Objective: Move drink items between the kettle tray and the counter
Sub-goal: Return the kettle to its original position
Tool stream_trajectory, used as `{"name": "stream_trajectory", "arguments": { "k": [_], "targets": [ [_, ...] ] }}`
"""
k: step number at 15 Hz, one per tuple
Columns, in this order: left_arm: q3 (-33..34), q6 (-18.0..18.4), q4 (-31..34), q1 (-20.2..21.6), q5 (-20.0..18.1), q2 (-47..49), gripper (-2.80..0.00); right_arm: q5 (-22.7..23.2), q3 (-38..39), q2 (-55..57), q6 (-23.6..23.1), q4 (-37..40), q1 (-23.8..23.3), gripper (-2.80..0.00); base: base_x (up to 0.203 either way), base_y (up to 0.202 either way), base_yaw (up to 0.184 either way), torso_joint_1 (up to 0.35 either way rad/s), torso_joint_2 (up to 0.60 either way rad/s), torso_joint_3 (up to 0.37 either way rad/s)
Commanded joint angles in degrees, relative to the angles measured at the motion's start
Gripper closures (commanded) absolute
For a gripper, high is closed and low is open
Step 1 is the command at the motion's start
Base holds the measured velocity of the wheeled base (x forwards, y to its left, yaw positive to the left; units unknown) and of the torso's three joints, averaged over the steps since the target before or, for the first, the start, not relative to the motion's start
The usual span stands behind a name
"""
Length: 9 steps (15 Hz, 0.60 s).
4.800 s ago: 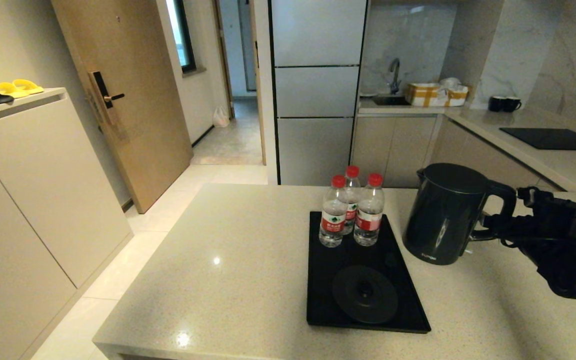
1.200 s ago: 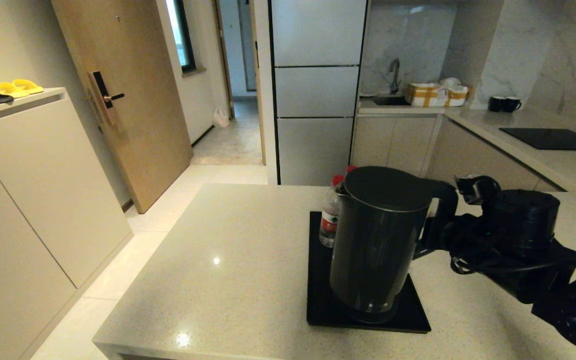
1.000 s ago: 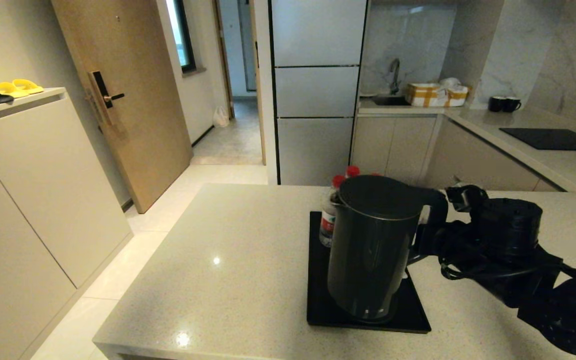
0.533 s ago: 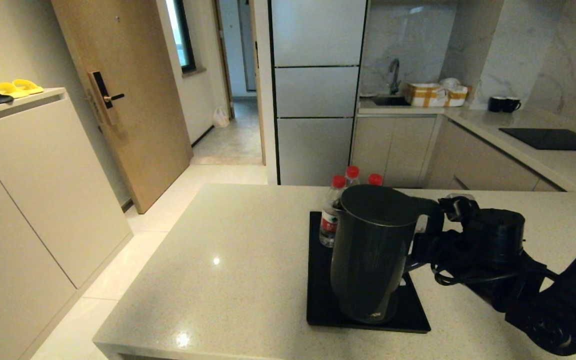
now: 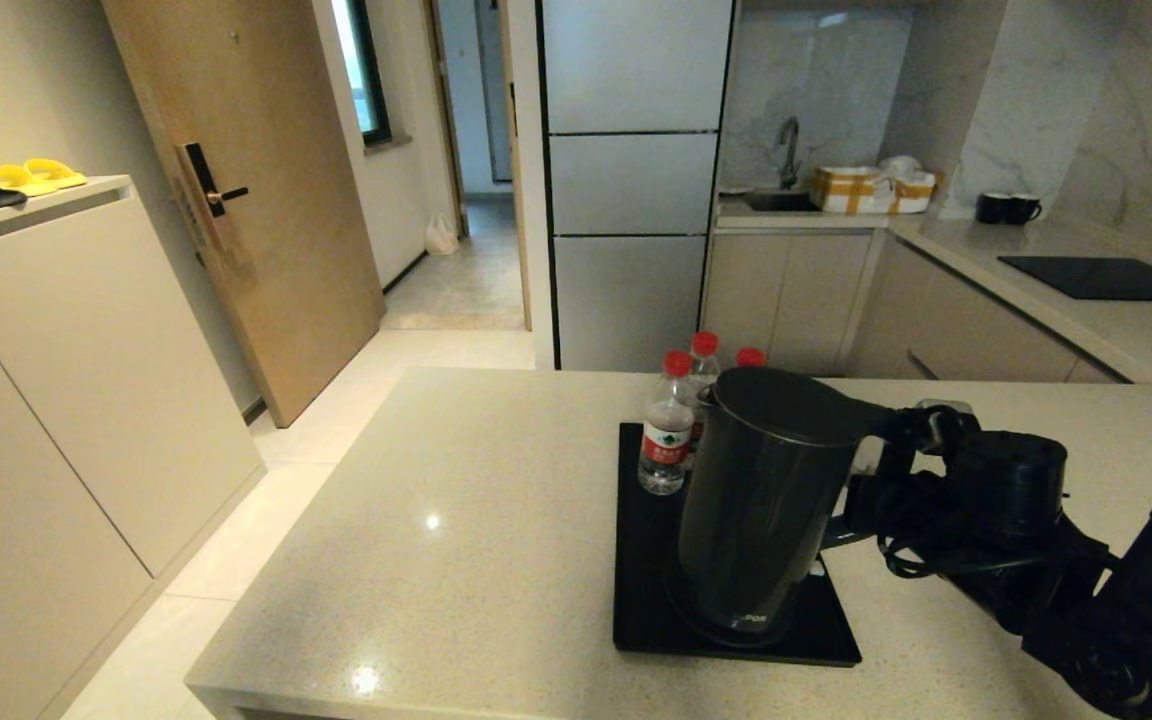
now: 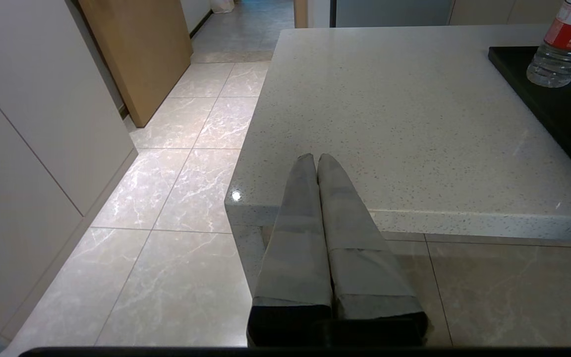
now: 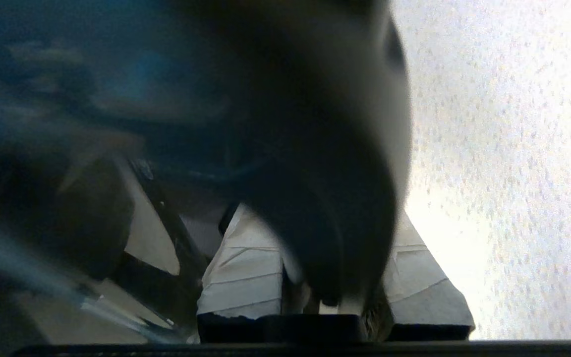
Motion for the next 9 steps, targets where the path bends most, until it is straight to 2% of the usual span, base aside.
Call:
{"name": "stream_trajectory", "arguments": {
  "k": [1,9],
  "targets": [
    [0.0,0.0,0.0,0.0,0.0,0.1,0.00,0.0,1.7,-0.3,0.0,-2.0,0.0,0.00,0.000,0.000,0.000,0.000,0.00,0.000],
    [0.0,0.0,0.0,0.0,0.0,0.1,0.00,-0.1,3.8,-1.8,-0.3,-2.5,1.5,0.00,0.000,0.000,0.000,0.000,0.00,0.000]
  ]
}}
